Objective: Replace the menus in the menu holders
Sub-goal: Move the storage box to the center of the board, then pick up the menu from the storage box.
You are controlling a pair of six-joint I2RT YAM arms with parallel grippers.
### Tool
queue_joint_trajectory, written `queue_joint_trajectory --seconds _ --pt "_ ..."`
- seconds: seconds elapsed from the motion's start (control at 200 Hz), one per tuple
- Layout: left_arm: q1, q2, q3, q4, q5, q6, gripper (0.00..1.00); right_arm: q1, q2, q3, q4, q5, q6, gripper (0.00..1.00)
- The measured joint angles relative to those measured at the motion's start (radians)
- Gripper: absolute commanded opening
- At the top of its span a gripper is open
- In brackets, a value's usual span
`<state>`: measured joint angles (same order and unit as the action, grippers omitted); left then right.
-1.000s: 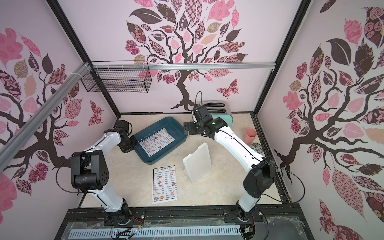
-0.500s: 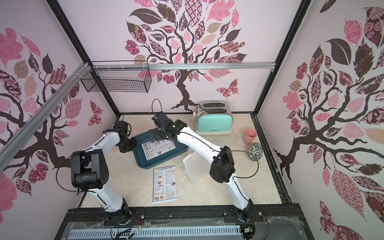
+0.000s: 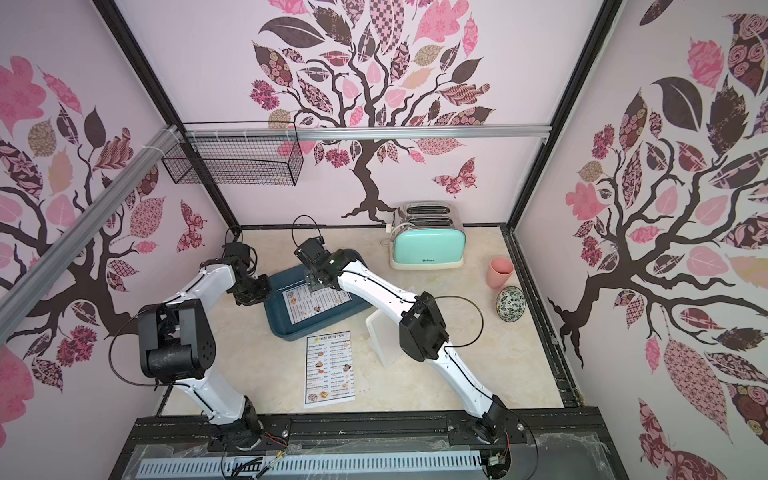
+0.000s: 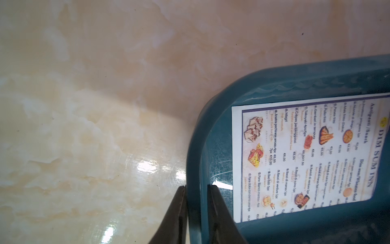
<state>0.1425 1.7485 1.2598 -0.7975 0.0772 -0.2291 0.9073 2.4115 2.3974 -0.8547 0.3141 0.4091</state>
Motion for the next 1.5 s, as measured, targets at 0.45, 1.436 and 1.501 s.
queue_joint_trajectory --seconds 0.45,1.436,1.501 --pt "-0.101 0.023 0.011 0.056 0.039 -0.092 0.02 -0.128 -0.061 -0.068 -0.106 -0.064 -0.071 0.56" --pt "-0.154 0.092 0.081 0.101 0.05 -0.178 0.0 -0.334 0.153 -0.035 -0.06 -0.241 -0.159 0.08" --pt "-0.154 0.093 0.081 0.101 0.053 -0.176 0.0 -0.34 0.155 -0.043 -0.058 -0.246 -0.159 0.08"
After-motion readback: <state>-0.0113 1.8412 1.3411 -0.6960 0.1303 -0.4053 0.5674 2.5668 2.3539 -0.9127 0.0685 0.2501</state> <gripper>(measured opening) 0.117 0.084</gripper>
